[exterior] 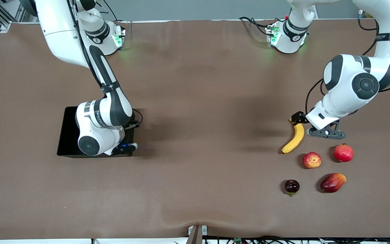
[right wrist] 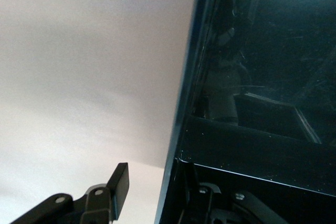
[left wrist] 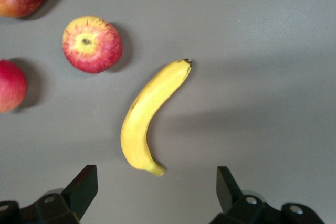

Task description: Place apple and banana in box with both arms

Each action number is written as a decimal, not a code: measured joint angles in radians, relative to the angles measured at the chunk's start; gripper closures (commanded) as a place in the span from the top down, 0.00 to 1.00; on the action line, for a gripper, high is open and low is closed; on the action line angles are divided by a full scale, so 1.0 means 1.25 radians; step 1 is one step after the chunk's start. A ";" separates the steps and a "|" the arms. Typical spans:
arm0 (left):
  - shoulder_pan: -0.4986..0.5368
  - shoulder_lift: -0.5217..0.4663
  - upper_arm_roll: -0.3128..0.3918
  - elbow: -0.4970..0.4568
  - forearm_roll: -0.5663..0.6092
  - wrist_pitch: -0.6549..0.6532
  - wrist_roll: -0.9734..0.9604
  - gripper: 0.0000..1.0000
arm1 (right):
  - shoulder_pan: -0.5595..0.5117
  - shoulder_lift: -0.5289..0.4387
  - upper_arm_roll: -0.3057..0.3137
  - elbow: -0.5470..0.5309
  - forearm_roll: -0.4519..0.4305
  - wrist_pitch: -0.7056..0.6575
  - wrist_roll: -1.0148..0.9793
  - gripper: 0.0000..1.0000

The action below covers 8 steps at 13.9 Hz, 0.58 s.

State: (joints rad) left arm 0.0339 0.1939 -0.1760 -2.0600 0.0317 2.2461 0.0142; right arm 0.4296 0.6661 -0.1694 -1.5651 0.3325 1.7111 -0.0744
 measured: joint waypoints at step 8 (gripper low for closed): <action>0.092 0.155 0.005 0.144 0.000 0.069 0.137 1.00 | 0.000 -0.001 -0.004 0.008 0.008 0.009 0.025 0.00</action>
State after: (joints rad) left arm 0.1494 0.3878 -0.1702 -1.8799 0.0320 2.3318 0.1855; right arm 0.4295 0.6643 -0.1743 -1.5545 0.3419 1.7220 -0.0428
